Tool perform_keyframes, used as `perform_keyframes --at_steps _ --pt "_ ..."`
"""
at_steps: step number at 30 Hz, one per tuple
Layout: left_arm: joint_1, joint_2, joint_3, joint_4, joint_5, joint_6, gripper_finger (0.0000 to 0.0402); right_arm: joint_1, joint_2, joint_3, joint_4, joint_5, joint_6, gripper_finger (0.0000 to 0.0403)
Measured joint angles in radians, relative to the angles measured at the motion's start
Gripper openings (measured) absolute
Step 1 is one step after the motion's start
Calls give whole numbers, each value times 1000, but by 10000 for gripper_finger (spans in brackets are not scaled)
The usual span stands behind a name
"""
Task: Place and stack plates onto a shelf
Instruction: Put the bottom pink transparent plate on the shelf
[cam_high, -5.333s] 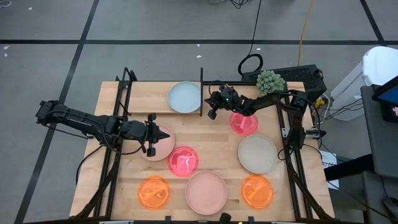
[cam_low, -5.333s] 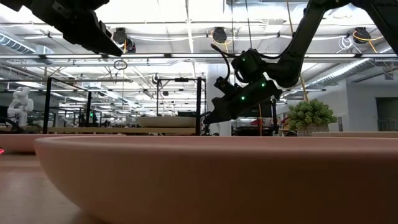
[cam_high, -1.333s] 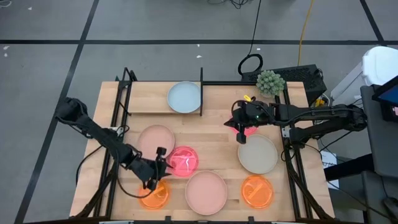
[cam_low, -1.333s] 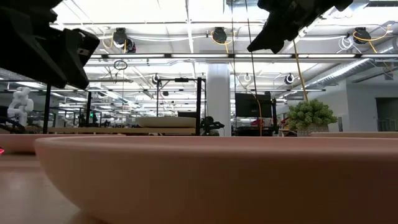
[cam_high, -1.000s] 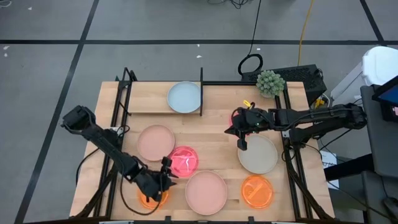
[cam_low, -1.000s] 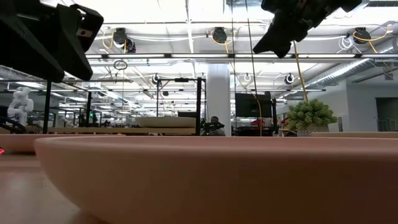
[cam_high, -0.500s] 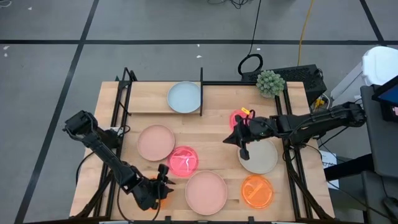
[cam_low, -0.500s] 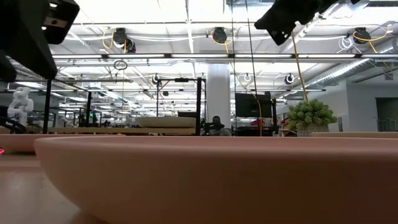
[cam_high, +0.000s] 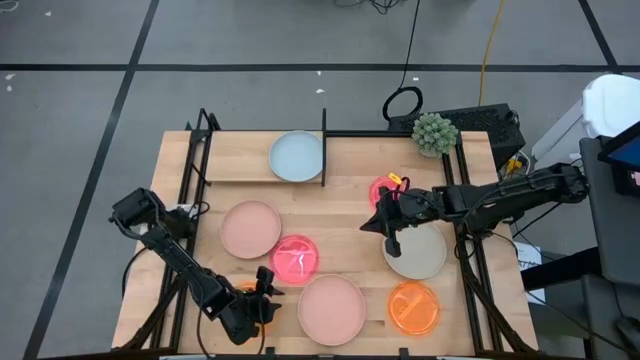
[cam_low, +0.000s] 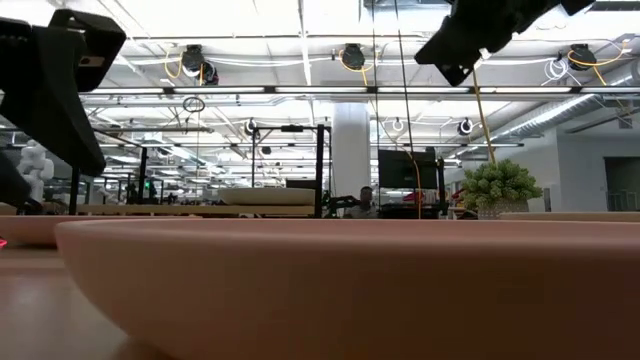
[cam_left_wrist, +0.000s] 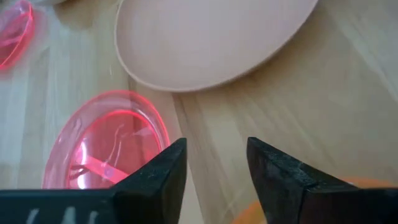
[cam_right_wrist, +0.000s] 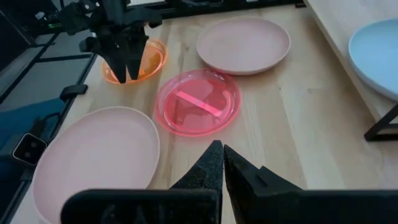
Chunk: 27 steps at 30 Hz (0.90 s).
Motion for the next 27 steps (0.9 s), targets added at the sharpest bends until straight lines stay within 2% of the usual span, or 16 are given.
perform_keyframes --at_steps 4,8,17,27 --pt "0 21 0 5 -30 -22 205 0 0 -9 0 0 2 0" --pt "7 48 0 8 -99 -13 211 0 0 -9 11 0 -2 0" --pt "37 111 0 9 -102 80 211 0 0 -9 16 -3 -28 0" --pt "62 112 0 8 -78 160 211 0 0 -9 16 -3 -45 0"
